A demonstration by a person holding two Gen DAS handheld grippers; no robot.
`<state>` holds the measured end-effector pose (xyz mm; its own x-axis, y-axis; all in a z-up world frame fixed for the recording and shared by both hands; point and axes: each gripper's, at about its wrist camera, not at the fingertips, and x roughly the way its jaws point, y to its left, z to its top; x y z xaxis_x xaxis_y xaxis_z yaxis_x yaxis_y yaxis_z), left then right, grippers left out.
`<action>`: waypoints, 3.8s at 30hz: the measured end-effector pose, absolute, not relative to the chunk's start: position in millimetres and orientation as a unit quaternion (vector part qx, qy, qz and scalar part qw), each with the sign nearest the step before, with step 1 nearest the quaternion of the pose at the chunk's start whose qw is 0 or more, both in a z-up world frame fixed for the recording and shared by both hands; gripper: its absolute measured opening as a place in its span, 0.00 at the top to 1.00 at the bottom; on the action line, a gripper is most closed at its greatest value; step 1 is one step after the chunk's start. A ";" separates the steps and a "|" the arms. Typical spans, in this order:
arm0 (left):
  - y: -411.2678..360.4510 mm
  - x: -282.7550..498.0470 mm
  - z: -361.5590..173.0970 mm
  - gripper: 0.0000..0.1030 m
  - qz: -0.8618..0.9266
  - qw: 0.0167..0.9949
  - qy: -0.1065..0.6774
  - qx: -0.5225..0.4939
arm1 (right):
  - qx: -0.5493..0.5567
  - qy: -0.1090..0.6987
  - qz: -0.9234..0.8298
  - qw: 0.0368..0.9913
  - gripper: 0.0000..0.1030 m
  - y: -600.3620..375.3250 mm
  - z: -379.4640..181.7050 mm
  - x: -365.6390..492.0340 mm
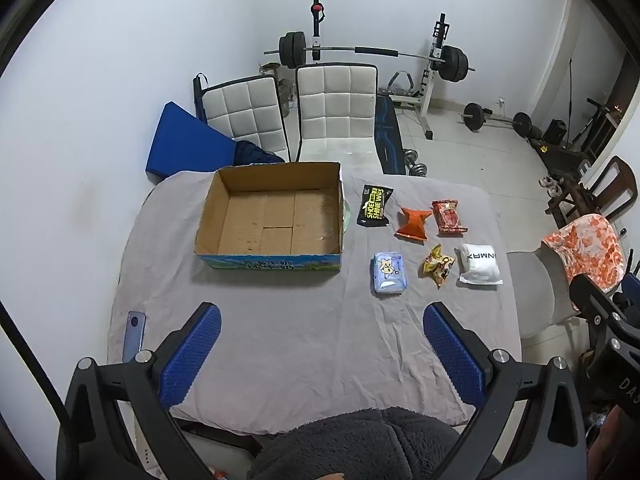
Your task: Organize soft objects
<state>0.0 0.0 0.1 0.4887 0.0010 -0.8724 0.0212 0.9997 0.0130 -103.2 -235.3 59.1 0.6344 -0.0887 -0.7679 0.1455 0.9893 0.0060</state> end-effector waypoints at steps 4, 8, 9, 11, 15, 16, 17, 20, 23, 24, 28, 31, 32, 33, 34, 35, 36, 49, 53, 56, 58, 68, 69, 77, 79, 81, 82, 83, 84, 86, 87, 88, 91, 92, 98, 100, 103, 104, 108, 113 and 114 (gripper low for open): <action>-0.8 1.8 0.8 0.00 -0.005 0.862 0.507 0.016 | 0.032 0.420 -0.070 0.904 0.00 -235.5 59.5 -103.3; -0.4 6.6 3.9 0.00 -0.008 0.863 0.505 0.019 | 0.034 0.418 -0.070 0.905 0.00 -234.0 59.4 -103.7; -2.5 9.0 5.9 0.00 -0.008 0.862 0.506 0.019 | 0.033 0.421 -0.067 0.904 0.00 -235.2 58.7 -103.2; -3.8 2.9 6.7 0.00 -0.008 0.866 0.499 0.016 | 0.034 0.421 -0.067 0.904 0.00 -234.8 58.5 -103.0; -5.2 2.7 6.6 0.00 -0.008 0.871 0.492 0.023 | 0.033 0.419 -0.066 0.905 0.00 -235.5 59.3 -104.5; -5.3 3.3 7.0 0.00 -0.009 0.871 0.491 0.023 | 0.033 0.418 -0.066 0.905 0.00 -234.5 59.5 -104.0; -5.7 4.1 7.0 0.00 -0.009 0.871 0.490 0.024 | 0.033 0.418 -0.067 0.905 0.00 -232.9 59.2 -103.2; -6.3 4.1 9.5 0.00 -0.008 0.872 0.489 0.025 | 0.032 0.418 -0.068 0.906 0.00 -231.4 60.8 -103.1; -8.5 6.5 10.8 0.00 -0.009 0.873 0.487 0.026 | 0.033 0.416 -0.067 0.906 0.00 -232.0 61.2 -103.7; -8.5 6.4 11.1 0.00 -0.010 0.873 0.486 0.026 | 0.033 0.417 -0.067 0.906 0.00 -232.1 61.2 -103.5; -8.5 5.2 12.7 0.00 -0.011 0.875 0.484 0.026 | 0.034 0.416 -0.067 0.906 0.00 -235.7 63.5 -105.3; -8.0 5.4 13.5 0.00 -0.010 0.875 0.484 0.028 | 0.031 0.417 -0.069 0.906 0.00 -236.8 64.1 -105.6; -8.7 5.5 13.9 0.00 -0.008 0.875 0.483 0.030 | 0.030 0.418 -0.069 0.905 0.00 -238.2 64.4 -105.4; -8.1 5.8 14.2 0.00 -0.008 0.875 0.484 0.031 | 0.030 0.418 -0.070 0.905 0.00 -238.3 68.4 -103.6; -7.8 6.7 14.9 0.00 -0.007 0.874 0.485 0.030 | 0.029 0.419 -0.071 0.905 0.00 -237.6 69.0 -104.3; -7.4 6.7 15.2 0.00 -0.008 0.874 0.485 0.030 | 0.029 0.419 -0.072 0.905 0.00 -237.7 69.3 -104.2; -8.3 5.7 14.3 0.00 -0.008 0.875 0.483 0.031 | 0.028 0.419 -0.072 0.904 0.00 -238.1 68.8 -104.5; -10.0 0.7 10.2 0.00 -0.009 0.878 0.476 0.044 | 0.027 0.421 -0.077 0.903 0.00 -238.6 60.4 -107.9; -10.8 -0.2 10.5 0.00 -0.012 0.880 0.473 0.045 | 0.027 0.422 -0.079 0.903 0.00 -236.9 58.9 -109.1; -11.9 -0.9 10.6 0.00 -0.012 0.880 0.473 0.044 | 0.027 0.421 -0.080 0.903 0.00 -236.7 58.7 -109.5; -12.3 -1.8 10.7 0.00 -0.010 0.881 0.471 0.044 | 0.027 0.420 -0.079 0.903 0.00 -236.4 58.7 -109.3; -5.9 -3.3 11.0 0.00 -0.006 0.882 0.470 0.029 | 0.025 0.419 -0.076 0.905 0.00 -233.8 60.8 -108.7; -5.6 -3.5 11.0 0.00 -0.005 0.882 0.470 0.029 | 0.026 0.419 -0.075 0.905 0.00 -233.9 60.9 -108.9; -3.5 -3.3 11.2 0.00 -0.006 0.883 0.469 0.027 | 0.023 0.414 -0.073 0.907 0.00 -232.5 61.7 -110.6; -2.2 -3.7 12.0 0.00 -0.005 0.883 0.468 0.025 | 0.022 0.414 -0.072 0.907 0.00 -231.8 62.2 -110.8; -1.4 -4.2 12.0 0.00 -0.005 0.884 0.467 0.025 | 0.022 0.413 -0.072 0.908 0.00 -231.5 62.2 -110.9; -1.3 -4.1 12.1 0.00 -0.005 0.884 0.467 0.024 | 0.022 0.413 -0.072 0.908 0.00 -231.1 62.8 -110.7; -0.4 -4.3 12.8 0.00 -0.004 0.884 0.466 0.024 | 0.022 0.413 -0.071 0.908 0.00 -231.2 63.1 -110.7; 0.1 -4.5 12.9 0.00 -0.004 0.884 0.466 0.024 | 0.021 0.413 -0.070 0.908 0.00 -230.6 64.1 -110.9; 1.3 -4.9 13.1 0.00 -0.004 0.885 0.465 0.023 | 0.021 0.412 -0.067 0.909 0.00 -229.5 64.8 -111.6; 0.8 -5.3 12.7 0.00 -0.004 0.885 0.465 0.022 | 0.020 0.411 -0.066 0.909 0.00 -228.9 65.0 -112.0; 1.6 -6.3 13.3 0.00 -0.004 0.885 0.465 0.021 | 0.021 0.411 -0.064 0.909 0.00 -228.6 65.2 -112.4; 2.1 -7.2 13.3 0.00 -0.003 0.885 0.465 0.024 | 0.021 0.410 -0.064 0.909 0.00 -228.3 65.0 -113.2; 2.0 -7.7 13.5 0.00 -0.003 0.885 0.465 0.024 | 0.022 0.410 -0.064 0.910 0.00 -227.9 65.0 -112.9; 1.9 -7.7 13.1 0.00 -0.003 0.885 0.465 0.024 | 0.023 0.410 -0.064 0.909 0.00 -227.7 64.4 -114.2; 1.2 -8.8 12.0 0.00 -0.006 0.884 0.468 0.023 | 0.025 0.413 -0.062 0.908 0.00 -228.9 63.2 -113.8; -5.0 -5.9 10.2 0.00 -0.013 0.882 0.471 0.024 | 0.041 0.417 -0.065 0.905 0.00 -240.4 58.0 -109.4; -7.6 -2.8 8.9 0.00 -0.016 0.881 0.472 0.025 | 0.048 0.420 -0.070 0.904 0.00 -248.5 55.2 -105.7; -24.2 23.3 -2.0 0.00 -0.026 0.880 0.474 0.033 | 0.072 0.433 -0.092 0.894 0.00 -287.4 40.3 -80.9; -50.1 83.0 -39.8 0.00 -0.045 0.862 0.504 0.036 | 0.081 0.481 -0.107 0.866 0.00 -341.3 -4.1 -24.2; -55.3 97.0 -50.6 0.00 -0.044 0.856 0.514 0.037 | 0.089 0.497 -0.108 0.857 0.00 -351.5 -18.7 -11.2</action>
<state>97.0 -55.3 -50.6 0.4666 -0.0376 -0.8836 0.1143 0.9933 0.0181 -11.2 -351.5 -18.7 0.4837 -0.0959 -0.8700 0.2726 0.9610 0.0456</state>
